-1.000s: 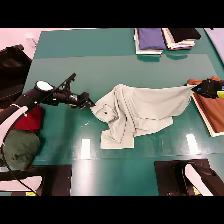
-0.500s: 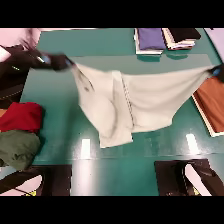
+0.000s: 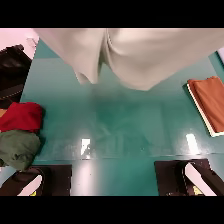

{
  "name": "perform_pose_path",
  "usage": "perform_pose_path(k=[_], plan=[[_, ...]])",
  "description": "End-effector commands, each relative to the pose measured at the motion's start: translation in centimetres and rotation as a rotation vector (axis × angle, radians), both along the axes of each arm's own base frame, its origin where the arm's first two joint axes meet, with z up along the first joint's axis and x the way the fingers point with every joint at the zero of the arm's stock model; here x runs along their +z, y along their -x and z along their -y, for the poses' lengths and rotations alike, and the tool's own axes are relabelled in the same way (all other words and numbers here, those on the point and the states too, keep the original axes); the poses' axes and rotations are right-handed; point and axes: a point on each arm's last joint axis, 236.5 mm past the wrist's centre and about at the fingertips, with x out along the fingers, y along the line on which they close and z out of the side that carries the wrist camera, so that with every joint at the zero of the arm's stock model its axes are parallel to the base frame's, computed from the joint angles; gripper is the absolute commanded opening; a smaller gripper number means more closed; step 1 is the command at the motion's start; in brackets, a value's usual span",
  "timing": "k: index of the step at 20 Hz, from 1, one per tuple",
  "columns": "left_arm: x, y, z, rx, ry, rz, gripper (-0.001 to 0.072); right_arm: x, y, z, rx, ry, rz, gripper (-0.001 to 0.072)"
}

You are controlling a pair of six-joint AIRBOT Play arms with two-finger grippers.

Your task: Fold the shirts.

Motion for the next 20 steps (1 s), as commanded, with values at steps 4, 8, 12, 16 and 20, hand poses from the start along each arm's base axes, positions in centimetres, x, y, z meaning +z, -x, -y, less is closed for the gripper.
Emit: perform_pose_path(k=[4, 8, 12, 16, 20], plan=[[-1.2, -0.5, -4.1, 0.186, -0.032, -0.052, 0.0022, 0.8, -0.4, 4.3, -0.159, -0.021, 0.038, 0.0017], [-14.0, -9.2, -2.1, 0.136, -0.111, -0.446, 0.0023, -5.7, -5.9, 4.1, -0.033, -0.113, -0.187, 0.0016], [-32.7, -16.5, -0.4, 0.083, -0.187, -0.917, 0.0024, -19.7, -13.9, 0.8, 0.087, -0.120, -0.581, 0.0017], [-46.1, -21.2, -0.3, 0.073, -0.278, -1.119, 0.0024, -33.2, -20.1, -1.2, 0.090, -0.081, -0.852, 0.0018], [-50.5, -26.0, -0.5, 0.126, -0.241, -1.095, 0.0025, -37.6, -24.3, -2.2, 0.100, -0.098, -0.913, 0.0019]])
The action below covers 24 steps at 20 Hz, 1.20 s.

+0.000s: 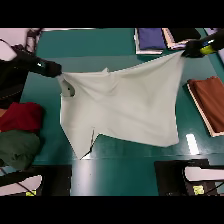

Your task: Fold the shirts.

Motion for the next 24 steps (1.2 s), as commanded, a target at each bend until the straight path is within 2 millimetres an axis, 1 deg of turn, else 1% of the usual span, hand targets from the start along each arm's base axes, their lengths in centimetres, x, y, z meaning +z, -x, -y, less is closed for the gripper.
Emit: perform_pose_path(k=[1, 2, 3, 4, 5, 6, 7, 9, 11, 12, 13, 15, 16, 17, 18, 19, 20, 21, 23, 24], plan=[[-4.3, -3.4, -0.3, 0.045, -0.003, 0.015, 0.0026, -4.5, -3.3, -1.1, 0.010, 0.004, -0.068, 0.0020], [-4.0, -3.8, -0.4, 0.059, 0.005, 0.031, 0.0030, -4.2, -3.8, -1.1, 0.012, 0.005, -0.062, 0.0045], [-3.8, -3.9, -0.4, 0.061, 0.005, 0.041, 0.0253, -3.8, -4.3, -0.9, 0.010, 0.007, -0.050, 0.0223], [-3.5, -3.9, -0.7, 0.067, 0.008, 0.037, 0.0463, -3.2, -4.7, -0.4, 0.002, 0.008, -0.033, 0.0343], [-3.2, -3.7, -1.4, 0.074, 0.004, 0.019, 0.0469, -2.5, -4.8, 0.3, -0.008, 0.009, -0.022, 0.0342], [-2.8, -3.2, -2.5, 0.086, 0.004, -0.012, 0.0469, -2.1, -4.3, 1.0, -0.020, 0.010, -0.025, 0.0342], [-2.4, -2.6, -3.8, 0.099, 0.003, -0.050, 0.0469, -2.2, -3.3, 1.7, -0.028, 0.011, -0.050, 0.0342], [-2.1, -0.4, -6.2, 0.138, 0.029, -0.135, 0.0469, -3.8, 0.1, 3.8, -0.024, 0.023, -0.146, 0.0342], [-2.8, 1.9, -8.1, 0.181, 0.052, -0.195, 0.0469, -6.7, 4.4, 5.9, -0.059, 0.009, -0.255, 0.0342], [-3.6, 3.4, -8.7, 0.200, 0.054, -0.222, 0.0469, -8.4, 7.1, 6.9, -0.082, -0.014, -0.313, 0.0342], [-4.6, 4.8, -9.0, 0.217, 0.059, -0.252, 0.0469, -10.3, 9.9, 7.4, -0.109, -0.060, -0.372, 0.0342], [-6.9, 7.7, -8.8, 0.225, 0.060, -0.309, 0.0469, -13.8, 15.3, 8.1, -0.183, -0.150, -0.477, 0.0342], [-8.0, 9.1, -8.3, 0.227, 0.079, -0.337, 0.0469, -15.7, 18.2, 8.4, -0.219, -0.183, -0.527, 0.0347], [-8.9, 10.1, -7.9, 0.231, 0.090, -0.359, 0.0469, -17.4, 21.0, 8.7, -0.254, -0.215, -0.574, 0.0432], [-9.8, 11.1, -7.5, 0.234, 0.106, -0.380, 0.0469, -18.8, 23.3, 8.6, -0.297, -0.251, -0.616, 0.0506], [-10.6, 11.7, -7.2, 0.238, 0.120, -0.398, 0.0469, -20.1, 25.4, 8.2, -0.334, -0.290, -0.656, 0.0507], [-11.1, 12.1, -6.7, 0.241, 0.143, -0.413, 0.0469, -21.0, 26.9, 7.6, -0.354, -0.328, -0.675, 0.0505], [-11.4, 12.2, -6.3, 0.247, 0.163, -0.419, 0.0469, -21.6, 27.8, 6.8, -0.370, -0.371, -0.683, 0.0504], [-11.6, 12.0, -5.9, 0.257, 0.189, -0.413, 0.0469, -22.6, 28.8, 4.8, -0.365, -0.436, -0.697, 0.0491], [-11.6, 11.9, -6.0, 0.259, 0.190, -0.407, 0.0469, -23.1, 29.2, 4.0, -0.356, -0.445, -0.710, 0.0448]])
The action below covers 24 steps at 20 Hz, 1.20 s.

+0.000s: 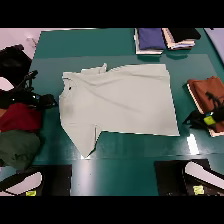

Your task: Fold the shirts.

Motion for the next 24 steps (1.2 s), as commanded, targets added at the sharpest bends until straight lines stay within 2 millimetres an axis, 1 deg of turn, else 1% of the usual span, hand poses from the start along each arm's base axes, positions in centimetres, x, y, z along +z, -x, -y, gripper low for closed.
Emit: perform_pose_path(k=[1, 3, 4, 5, 6, 7, 8, 10, 11, 13, 15, 16, 18, 20, 22, 23, 24], plan=[[-0.6, 0.3, 0.6, 0.024, 0.036, 0.001, 0.0469, -2.3, 2.7, -3.3, -0.021, -0.085, -0.036, 0.0444], [-0.6, 0.3, 0.7, 0.023, 0.036, 0.000, 0.0469, -3.1, 2.7, -4.3, 0.024, -0.067, -0.030, 0.0444], [-0.6, 0.3, 0.6, 0.022, 0.036, 0.000, 0.0469, -3.3, 2.2, -4.6, 0.046, -0.051, -0.016, 0.0432], [-0.6, 0.4, 0.7, 0.016, 0.035, 0.000, 0.0468, -3.4, 1.7, -4.8, 0.066, -0.034, -0.001, 0.0359], [-0.6, 0.6, 0.7, 0.001, 0.033, -0.004, 0.0469, -3.4, 1.2, -4.9, 0.087, -0.018, 0.016, 0.0265], [-0.7, 0.9, 0.7, -0.011, 0.028, -0.013, 0.0469, -3.2, 0.6, -5.0, 0.108, -0.005, 0.034, 0.0132], [-0.9, 1.3, 0.5, -0.021, 0.016, -0.029, 0.0469, -3.0, 0.1, -5.1, 0.131, 0.004, 0.047, 0.0021], [-1.6, 2.7, 0.3, -0.040, 0.004, -0.075, 0.0469, -2.2, -0.8, -5.6, 0.182, 0.021, 0.072, 0.0020], [-2.3, 3.7, 0.4, -0.038, 0.006, -0.092, 0.0469, -1.8, -1.3, -5.9, 0.208, 0.026, 0.084, 0.0020], [-4.1, 6.0, 0.8, -0.023, 0.017, -0.144, 0.0470, -1.2, -2.0, -6.6, 0.249, 0.034, 0.106, 0.0020], [-6.0, 8.0, 1.7, -0.005, 0.059, -0.202, 0.0470, -0.7, -2.9, -7.2, 0.287, 0.047, 0.134, 0.0020], [-6.7, 8.3, 2.1, 0.014, 0.079, -0.208, 0.0470, -0.6, -3.1, -7.5, 0.303, 0.049, 0.141, 0.0020], [-7.5, 8.0, 3.1, 0.055, 0.130, -0.181, 0.0469, -0.2, -3.4, -7.9, 0.324, 0.052, 0.153, 0.0020], [-7.8, 7.7, 4.0, 0.056, 0.146, -0.155, 0.0469, 0.0, -3.7, -8.0, 0.324, 0.053, 0.160, 0.0020], [-7.9, 7.7, 5.2, 0.021, 0.140, -0.141, 0.0468, 0.1, -3.6, -8.1, 0.324, 0.051, 0.157, 0.0020], [-7.9, 7.6, 5.6, 0.008, 0.136, -0.133, 0.0455, 0.1, -3.6, -8.1, 0.325, 0.050, 0.156, 0.0020], [-7.8, 7.4, 5.6, 0.006, 0.133, -0.125, 0.0238, 0.3, -3.6, -8.1, 0.327, 0.048, 0.155, 0.0020]])
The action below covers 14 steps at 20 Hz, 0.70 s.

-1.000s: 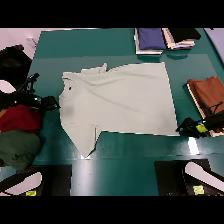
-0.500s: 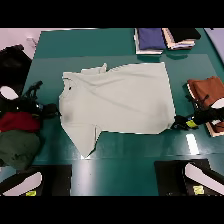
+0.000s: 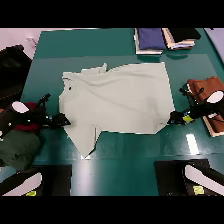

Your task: Fold the shirts.

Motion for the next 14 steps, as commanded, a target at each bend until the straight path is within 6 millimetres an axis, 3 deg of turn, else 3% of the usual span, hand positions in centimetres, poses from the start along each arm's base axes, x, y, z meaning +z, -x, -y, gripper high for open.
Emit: perform_pose_path(k=[1, 3, 5, 7, 9, 11, 12, 14], plan=[[0.0, -0.6, 0.9, -0.009, 0.002, 0.036, 0.0033, 0.7, -0.2, -0.2, 0.012, -0.004, 0.001, 0.0020], [1.7, -2.0, 0.9, -0.022, 0.002, 0.077, 0.0024, 2.3, -1.2, -0.1, 0.026, -0.004, 0.029, 0.0019], [6.8, -4.9, 0.9, -0.026, 0.000, 0.221, 0.0024, 5.5, -3.1, 0.2, 0.044, 0.003, 0.095, 0.0019], [15.3, -7.8, 0.8, -0.027, -0.014, 0.459, 0.0024, 10.6, -5.8, 0.9, 0.043, 0.047, 0.253, 0.0019], [26.1, -9.0, 0.4, -0.006, -0.036, 0.724, 0.0024, 17.9, -8.4, 1.7, 0.021, 0.112, 0.484, 0.0019], [37.2, -7.7, -0.3, 0.012, -0.077, 0.987, 0.0024, 27.4, -9.7, 2.1, 0.001, 0.189, 0.765, 0.0019], [42.7, -6.2, -0.7, 0.017, -0.103, 1.120, 0.0024, 31.9, -9.4, 2.2, -0.007, 0.224, 0.887, 0.0019], [51.7, -2.2, -1.0, 0.031, -0.138, 1.343, 0.0024, 40.2, -7.6, 2.4, -0.022, 0.303, 1.101, 0.0019]])
